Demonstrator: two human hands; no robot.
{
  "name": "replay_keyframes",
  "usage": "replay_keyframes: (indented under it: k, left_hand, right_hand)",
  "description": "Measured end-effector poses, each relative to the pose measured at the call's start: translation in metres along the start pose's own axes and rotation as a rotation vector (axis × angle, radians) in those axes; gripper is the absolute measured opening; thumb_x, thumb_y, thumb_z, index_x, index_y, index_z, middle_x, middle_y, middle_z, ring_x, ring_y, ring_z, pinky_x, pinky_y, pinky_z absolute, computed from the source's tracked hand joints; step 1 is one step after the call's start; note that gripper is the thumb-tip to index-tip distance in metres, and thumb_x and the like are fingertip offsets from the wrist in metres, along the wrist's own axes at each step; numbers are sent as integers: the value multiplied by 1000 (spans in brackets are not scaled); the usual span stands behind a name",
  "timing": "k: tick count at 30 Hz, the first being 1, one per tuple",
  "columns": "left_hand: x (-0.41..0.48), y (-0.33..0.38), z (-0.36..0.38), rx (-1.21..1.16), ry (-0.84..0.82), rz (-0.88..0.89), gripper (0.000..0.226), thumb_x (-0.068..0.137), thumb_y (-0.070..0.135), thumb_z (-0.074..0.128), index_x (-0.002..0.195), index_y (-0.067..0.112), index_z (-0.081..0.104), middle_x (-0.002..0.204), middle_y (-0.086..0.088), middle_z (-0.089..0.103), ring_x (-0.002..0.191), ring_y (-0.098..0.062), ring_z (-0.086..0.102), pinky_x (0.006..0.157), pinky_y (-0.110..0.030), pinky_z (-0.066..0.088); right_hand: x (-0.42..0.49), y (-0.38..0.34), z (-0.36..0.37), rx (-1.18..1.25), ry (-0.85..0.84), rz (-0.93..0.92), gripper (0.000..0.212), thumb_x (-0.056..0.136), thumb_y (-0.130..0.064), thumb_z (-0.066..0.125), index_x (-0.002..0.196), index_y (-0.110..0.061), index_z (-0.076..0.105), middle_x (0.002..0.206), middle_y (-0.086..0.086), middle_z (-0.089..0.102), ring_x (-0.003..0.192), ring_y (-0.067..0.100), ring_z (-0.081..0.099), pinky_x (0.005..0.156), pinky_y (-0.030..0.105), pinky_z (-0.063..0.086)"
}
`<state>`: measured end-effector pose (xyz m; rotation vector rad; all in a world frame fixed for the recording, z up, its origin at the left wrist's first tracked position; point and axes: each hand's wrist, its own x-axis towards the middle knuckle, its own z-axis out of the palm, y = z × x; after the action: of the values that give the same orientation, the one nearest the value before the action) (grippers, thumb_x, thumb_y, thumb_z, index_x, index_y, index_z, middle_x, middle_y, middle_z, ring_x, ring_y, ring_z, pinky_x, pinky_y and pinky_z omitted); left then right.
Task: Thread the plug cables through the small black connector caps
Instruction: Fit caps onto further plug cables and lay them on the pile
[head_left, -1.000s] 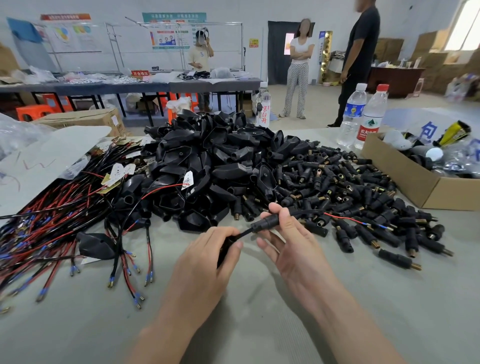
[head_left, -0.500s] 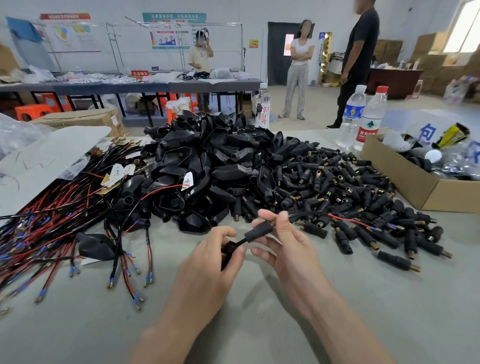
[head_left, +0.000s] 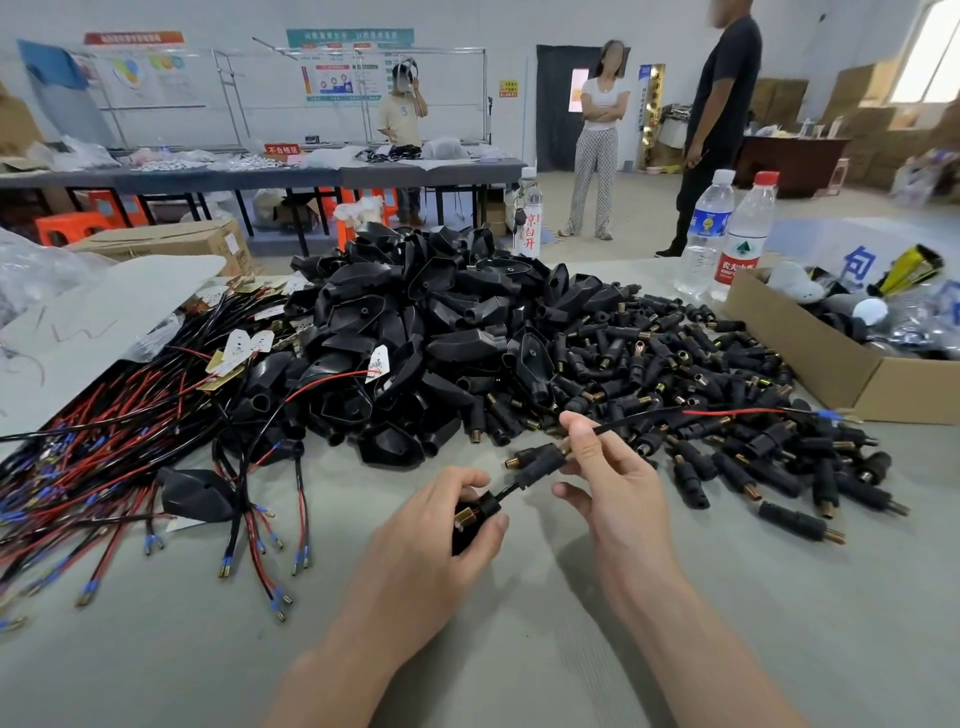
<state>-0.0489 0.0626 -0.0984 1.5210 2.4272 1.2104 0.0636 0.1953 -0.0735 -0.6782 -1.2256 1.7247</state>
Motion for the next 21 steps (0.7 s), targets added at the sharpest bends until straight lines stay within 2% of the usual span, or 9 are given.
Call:
replay_keyframes:
  k: [3, 5, 8, 14, 21]
  left_hand:
    - [-1, 0, 0, -19, -7, 21, 15, 94, 43, 59, 108, 41, 52, 102, 27, 60, 99, 3, 59, 84, -29, 50]
    - [0, 1, -1, -65, -17, 9, 10, 97, 47, 50, 104, 42, 54, 97, 23, 62, 93, -1, 60, 80, -30, 49]
    - [0, 0, -3, -70, -34, -12, 17, 101, 45, 36, 101, 43, 52, 92, 20, 62, 89, -4, 59, 75, -26, 45]
    - [-1, -1, -4, -53, -80, -38, 20, 105, 38, 33, 104, 46, 52, 85, 29, 58, 79, -1, 54, 64, -21, 33]
    - [-2, -3, -5, -61, -100, -27, 23, 106, 38, 29, 106, 44, 52, 73, 31, 53, 69, 0, 49, 60, -24, 29]
  right_hand:
    - [2, 0, -1, -39, 50, -22, 27, 71, -53, 70, 80, -29, 80, 70, -10, 67, 64, 0, 58, 57, 19, 52]
    - [3, -1, -2, -57, 59, -31, 27, 71, -54, 70, 77, -30, 79, 71, -9, 67, 65, 1, 59, 57, 19, 52]
    - [4, -1, -4, -63, 71, -38, 28, 72, -54, 70, 76, -28, 79, 73, -8, 69, 66, 1, 61, 58, 19, 52]
    - [5, 0, -4, -54, 100, -23, 19, 91, -38, 68, 81, -26, 79, 79, -2, 73, 66, 5, 63, 54, 20, 52]
    - [2, -2, -2, -30, 96, -29, 26, 86, -44, 66, 89, -19, 74, 83, 1, 76, 65, 5, 65, 53, 19, 52]
